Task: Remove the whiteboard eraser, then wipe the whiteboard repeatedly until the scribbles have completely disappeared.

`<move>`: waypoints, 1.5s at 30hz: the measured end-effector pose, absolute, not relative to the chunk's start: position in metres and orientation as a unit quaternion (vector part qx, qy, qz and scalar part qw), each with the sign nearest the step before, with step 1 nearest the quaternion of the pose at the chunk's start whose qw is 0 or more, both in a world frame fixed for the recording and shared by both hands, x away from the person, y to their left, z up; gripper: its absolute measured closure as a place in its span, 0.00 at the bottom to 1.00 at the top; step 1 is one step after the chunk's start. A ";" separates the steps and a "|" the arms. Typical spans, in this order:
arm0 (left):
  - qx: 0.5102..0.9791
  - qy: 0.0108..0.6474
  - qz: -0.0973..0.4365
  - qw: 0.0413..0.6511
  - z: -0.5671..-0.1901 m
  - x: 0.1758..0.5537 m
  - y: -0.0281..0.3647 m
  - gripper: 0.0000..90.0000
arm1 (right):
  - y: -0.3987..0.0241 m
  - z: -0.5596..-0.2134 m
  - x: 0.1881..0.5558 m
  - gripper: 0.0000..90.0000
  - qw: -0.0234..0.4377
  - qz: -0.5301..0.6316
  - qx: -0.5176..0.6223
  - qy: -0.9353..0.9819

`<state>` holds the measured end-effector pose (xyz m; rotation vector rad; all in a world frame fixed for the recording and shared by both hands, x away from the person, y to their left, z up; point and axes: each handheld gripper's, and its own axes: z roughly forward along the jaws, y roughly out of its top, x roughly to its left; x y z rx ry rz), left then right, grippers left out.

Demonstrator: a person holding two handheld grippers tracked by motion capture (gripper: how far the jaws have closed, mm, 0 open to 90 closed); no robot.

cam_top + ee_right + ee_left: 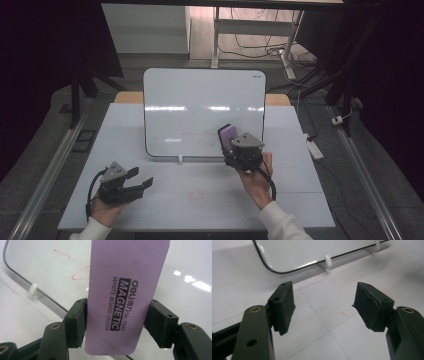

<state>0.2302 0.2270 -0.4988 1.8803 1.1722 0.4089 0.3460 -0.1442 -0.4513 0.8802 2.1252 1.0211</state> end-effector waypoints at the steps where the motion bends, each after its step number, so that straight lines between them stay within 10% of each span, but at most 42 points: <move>1: 0.754 0.471 0.165 0.428 -0.500 0.230 0.228 0.37 | -0.143 -0.451 0.347 0.42 0.312 0.381 0.331 0.805; 45: 0.765 0.476 0.166 0.402 -0.513 0.229 0.236 0.34 | -0.081 -0.459 0.382 0.43 0.378 0.227 0.308 0.843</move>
